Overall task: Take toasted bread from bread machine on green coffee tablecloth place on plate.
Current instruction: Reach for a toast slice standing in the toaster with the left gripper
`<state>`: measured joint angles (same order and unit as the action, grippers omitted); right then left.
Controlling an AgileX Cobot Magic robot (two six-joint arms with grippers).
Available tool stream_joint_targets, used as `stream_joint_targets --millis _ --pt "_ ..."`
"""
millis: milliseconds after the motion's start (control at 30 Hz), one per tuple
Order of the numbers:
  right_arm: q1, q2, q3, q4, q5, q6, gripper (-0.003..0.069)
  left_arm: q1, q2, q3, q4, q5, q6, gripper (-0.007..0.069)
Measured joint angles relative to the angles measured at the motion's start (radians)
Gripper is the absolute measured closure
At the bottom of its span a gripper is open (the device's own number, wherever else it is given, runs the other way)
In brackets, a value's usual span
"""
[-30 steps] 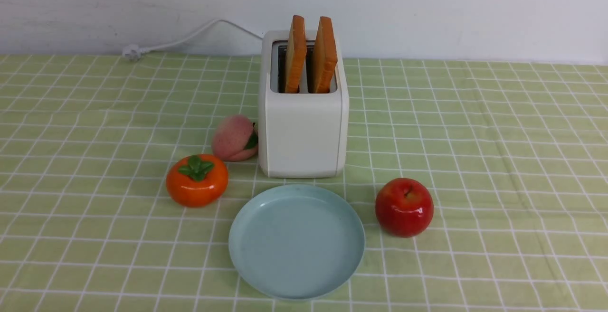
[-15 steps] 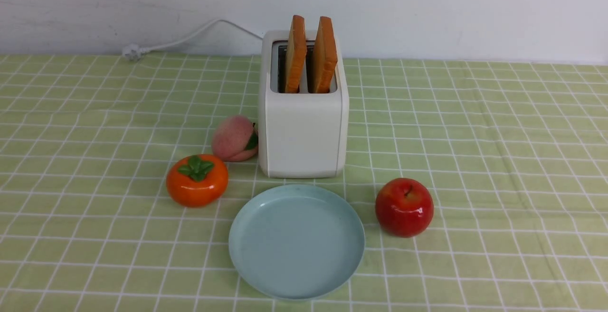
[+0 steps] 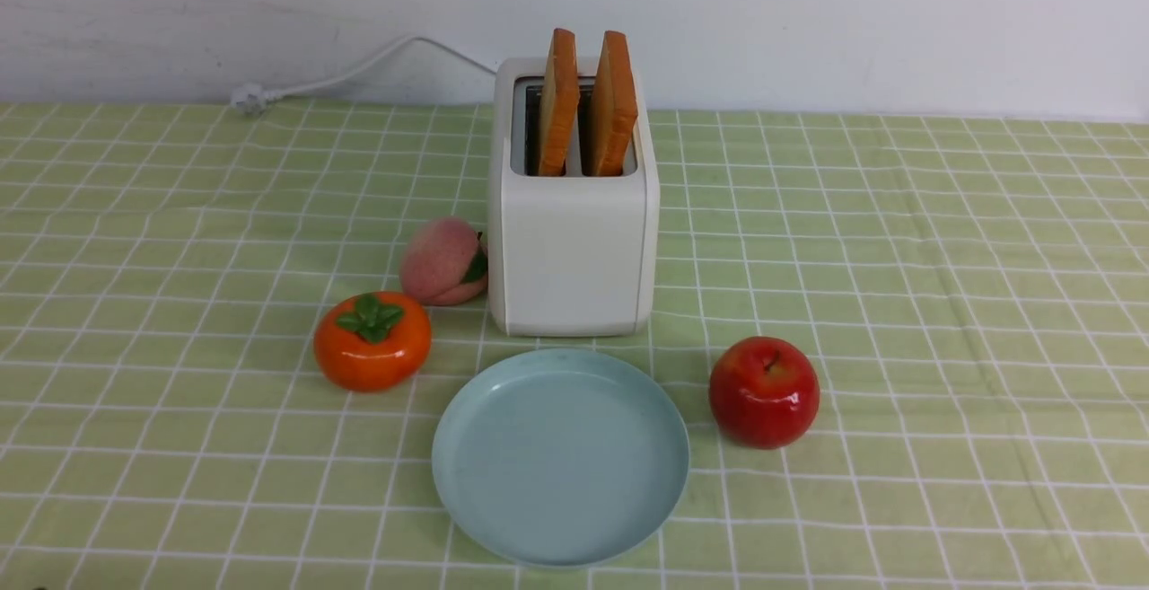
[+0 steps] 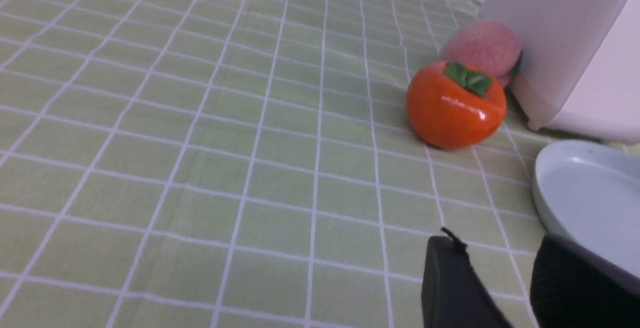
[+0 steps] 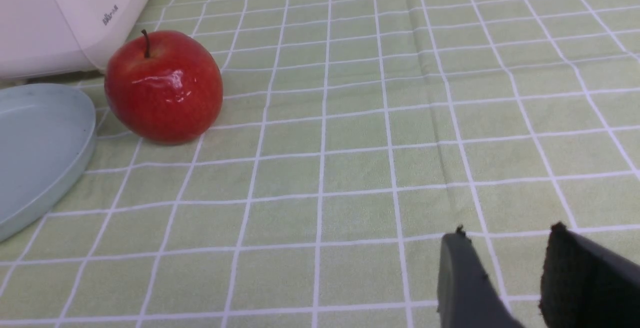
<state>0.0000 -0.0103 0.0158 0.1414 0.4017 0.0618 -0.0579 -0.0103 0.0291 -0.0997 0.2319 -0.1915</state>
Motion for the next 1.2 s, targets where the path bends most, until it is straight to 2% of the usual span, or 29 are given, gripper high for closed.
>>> stream_joint_targets --millis 167,300,533,600,667,767,800,900,1000,1100,1133,1200 --pt "0.0 0.0 0.0 -0.001 0.0 0.0 0.0419 0.0 0.0 0.0 -0.092 -0.117 -0.056 0.0386" --pt "0.0 0.0 0.0 -0.081 -0.016 -0.035 0.0419 0.0 0.0 0.0 -0.207 -0.213 -0.127 0.0386" --pt "0.0 0.0 0.007 -0.19 -0.051 -0.051 0.0419 0.0 0.0 0.0 -0.308 -0.314 -0.145 0.0386" --pt "0.0 0.0 0.008 -0.188 -0.062 -0.047 0.0419 0.0 0.0 0.0 -0.324 -0.324 -0.145 0.0386" --pt "0.0 0.0 0.011 -0.134 -0.101 0.01 0.0419 0.0 0.0 0.0 -0.389 -0.363 -0.165 0.0386" --pt "0.0 0.0 0.011 0.002 -0.192 0.133 0.0419 0.0 0.0 -0.002 -0.441 -0.394 -0.215 0.0388" --pt "0.0 0.0 0.011 0.012 -0.199 0.142 0.0419 0.0 0.0 -0.004 -0.445 -0.391 -0.217 0.0389" --pt "0.0 0.0 0.011 0.181 -0.3 0.286 0.0419 0.0 0.0 -0.078 -0.434 -0.312 -0.219 0.0432" --pt "0.0 0.0 0.011 0.251 -0.363 0.324 0.0419 0.0 0.022 -0.181 -0.381 -0.195 -0.161 0.0508" --pt "0.006 0.0 -0.007 0.244 -0.374 0.324 0.0424 0.0 0.125 -0.292 -0.321 -0.088 -0.078 0.0582" --pt "0.006 0.0 -0.007 0.241 -0.372 0.322 0.0426 0.0 0.125 -0.292 -0.321 -0.088 -0.072 0.0582" --pt "0.032 0.025 -0.084 0.184 -0.31 0.303 0.0454 0.0 0.241 -0.38 -0.294 -0.037 -0.007 0.0627"
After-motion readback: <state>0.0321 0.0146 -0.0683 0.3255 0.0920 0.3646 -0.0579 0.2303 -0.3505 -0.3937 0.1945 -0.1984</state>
